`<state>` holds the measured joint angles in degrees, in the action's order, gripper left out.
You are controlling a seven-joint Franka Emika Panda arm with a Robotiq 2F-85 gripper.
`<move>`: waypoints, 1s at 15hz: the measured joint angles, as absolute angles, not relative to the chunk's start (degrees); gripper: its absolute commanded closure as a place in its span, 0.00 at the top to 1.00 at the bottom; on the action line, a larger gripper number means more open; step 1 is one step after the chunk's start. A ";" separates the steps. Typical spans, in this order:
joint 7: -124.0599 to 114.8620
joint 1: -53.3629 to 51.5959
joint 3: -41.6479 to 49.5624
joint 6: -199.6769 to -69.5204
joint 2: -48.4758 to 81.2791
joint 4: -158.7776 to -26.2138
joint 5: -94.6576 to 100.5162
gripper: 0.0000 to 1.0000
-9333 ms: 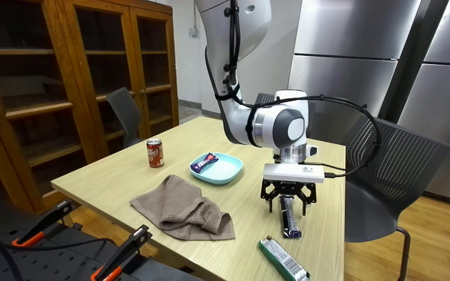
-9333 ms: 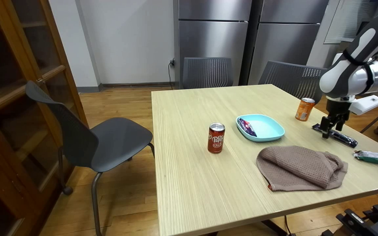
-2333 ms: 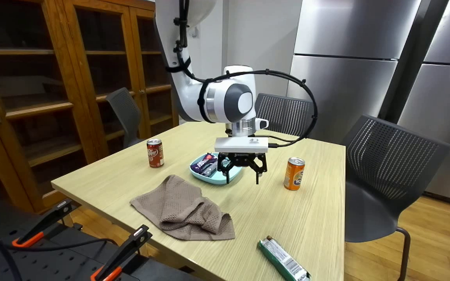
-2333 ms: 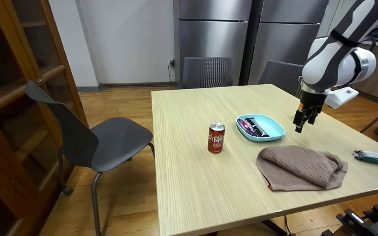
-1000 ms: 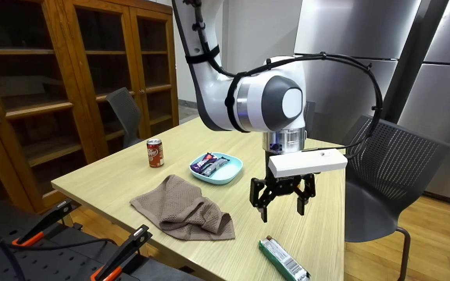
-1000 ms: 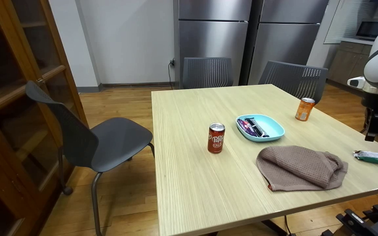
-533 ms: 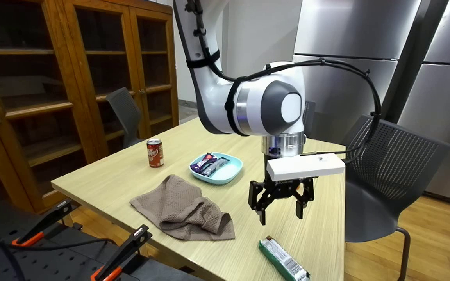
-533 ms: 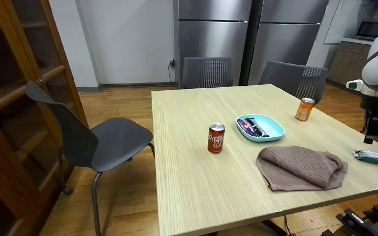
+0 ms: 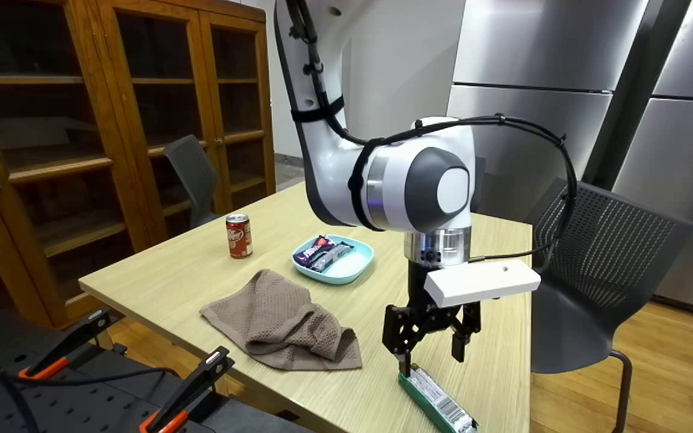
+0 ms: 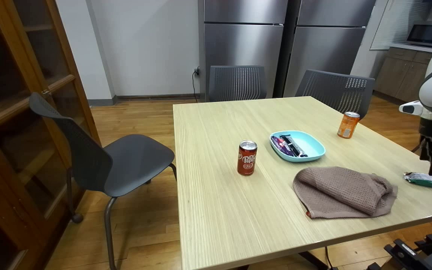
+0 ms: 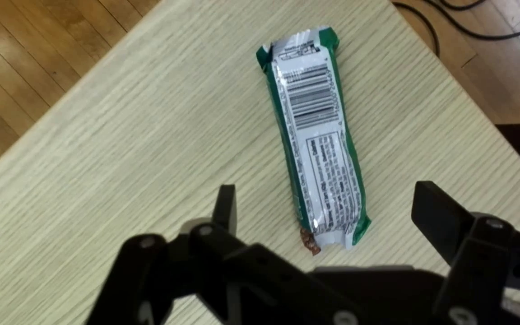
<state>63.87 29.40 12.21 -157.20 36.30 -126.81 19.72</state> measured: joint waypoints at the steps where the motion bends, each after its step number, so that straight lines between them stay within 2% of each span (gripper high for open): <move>1: 65.59 29.57 12.52 -157.21 36.73 -126.79 20.01 1.00; 15: 74.19 29.56 14.58 -159.15 42.49 -123.23 21.47 1.00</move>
<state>74.19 29.56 14.58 -159.15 42.49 -123.23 21.47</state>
